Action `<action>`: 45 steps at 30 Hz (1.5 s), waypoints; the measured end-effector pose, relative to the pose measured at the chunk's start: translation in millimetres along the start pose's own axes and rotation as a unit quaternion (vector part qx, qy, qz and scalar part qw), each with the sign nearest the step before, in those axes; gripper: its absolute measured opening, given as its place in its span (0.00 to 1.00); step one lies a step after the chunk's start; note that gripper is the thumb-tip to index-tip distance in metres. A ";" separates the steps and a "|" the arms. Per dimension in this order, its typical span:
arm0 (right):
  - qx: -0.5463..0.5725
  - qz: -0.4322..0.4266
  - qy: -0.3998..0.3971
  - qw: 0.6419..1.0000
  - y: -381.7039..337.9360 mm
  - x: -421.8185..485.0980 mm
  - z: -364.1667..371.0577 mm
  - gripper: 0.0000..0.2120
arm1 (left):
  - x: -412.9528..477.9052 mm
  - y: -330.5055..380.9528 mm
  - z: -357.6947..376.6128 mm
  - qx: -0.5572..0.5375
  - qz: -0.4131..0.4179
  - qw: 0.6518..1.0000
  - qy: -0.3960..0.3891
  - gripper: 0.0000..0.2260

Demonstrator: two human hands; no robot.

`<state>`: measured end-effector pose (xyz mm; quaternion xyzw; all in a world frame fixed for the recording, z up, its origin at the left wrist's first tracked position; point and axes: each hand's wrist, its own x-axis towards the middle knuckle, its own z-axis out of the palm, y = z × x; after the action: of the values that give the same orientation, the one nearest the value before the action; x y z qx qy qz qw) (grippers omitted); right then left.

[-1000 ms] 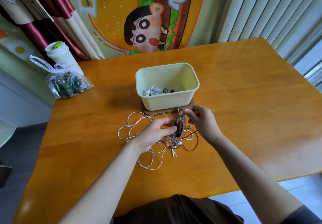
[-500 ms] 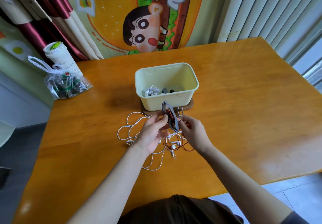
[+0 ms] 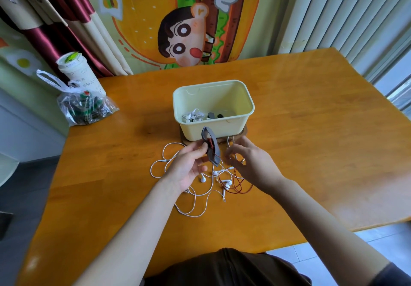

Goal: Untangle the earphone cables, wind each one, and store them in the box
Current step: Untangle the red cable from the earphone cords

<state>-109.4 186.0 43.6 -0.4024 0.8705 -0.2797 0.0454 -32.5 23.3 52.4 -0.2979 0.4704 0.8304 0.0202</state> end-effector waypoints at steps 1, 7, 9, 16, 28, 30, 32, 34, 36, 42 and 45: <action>0.012 -0.002 -0.003 1.000 0.6 1.4 -1.6 0.04 | 1.3 -0.6 -1.9 0.013 0.002 1.000 0.003 0.07; 0.173 0.054 0.022 0.983 3.1 13.5 -11.5 0.05 | 2.3 -8.6 -9.3 0.167 0.016 0.986 -0.023 0.07; 0.176 0.064 0.019 0.982 5.0 15.8 -10.4 0.04 | 1.1 -11.2 -7.2 0.210 0.022 0.977 -0.041 0.07; 0.162 0.092 0.027 0.982 6.3 10.9 -2.4 0.05 | -0.9 -12.2 -4.2 0.324 0.027 0.944 -0.064 0.11; 0.116 0.114 0.104 0.981 12.6 5.4 5.6 0.03 | -4.2 -6.8 -0.7 0.324 0.016 0.937 -0.126 0.11; 0.171 0.147 0.103 0.969 17.9 4.6 2.9 0.03 | -5.8 -8.5 1.2 0.290 0.019 0.945 -0.146 0.10; 0.197 0.146 0.107 0.964 18.8 2.8 1.3 0.04 | -7.0 -9.1 3.1 0.236 0.019 0.961 -0.145 0.10; 0.183 0.116 0.116 0.969 17.1 -0.7 2.3 0.05 | -7.1 -7.8 5.8 0.151 0.006 0.979 -0.140 0.10; 0.141 0.072 0.122 0.980 14.9 -3.8 6.3 0.06 | -6.4 -5.1 8.9 0.063 -0.003 0.991 -0.118 0.11; 0.176 0.046 0.095 0.979 -1.0 -0.3 17.2 0.08 | 0.3 -1.3 12.7 -0.048 0.022 0.999 -0.009 0.09; 0.176 0.063 0.057 0.981 -7.0 1.5 20.2 0.13 | 5.4 -1.7 12.5 -0.033 0.050 0.997 0.046 0.08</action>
<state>-99.5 172.1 30.6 -0.3155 0.8323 -0.4479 0.0838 -42.4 32.9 53.0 -0.3125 0.4571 0.8311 -0.0527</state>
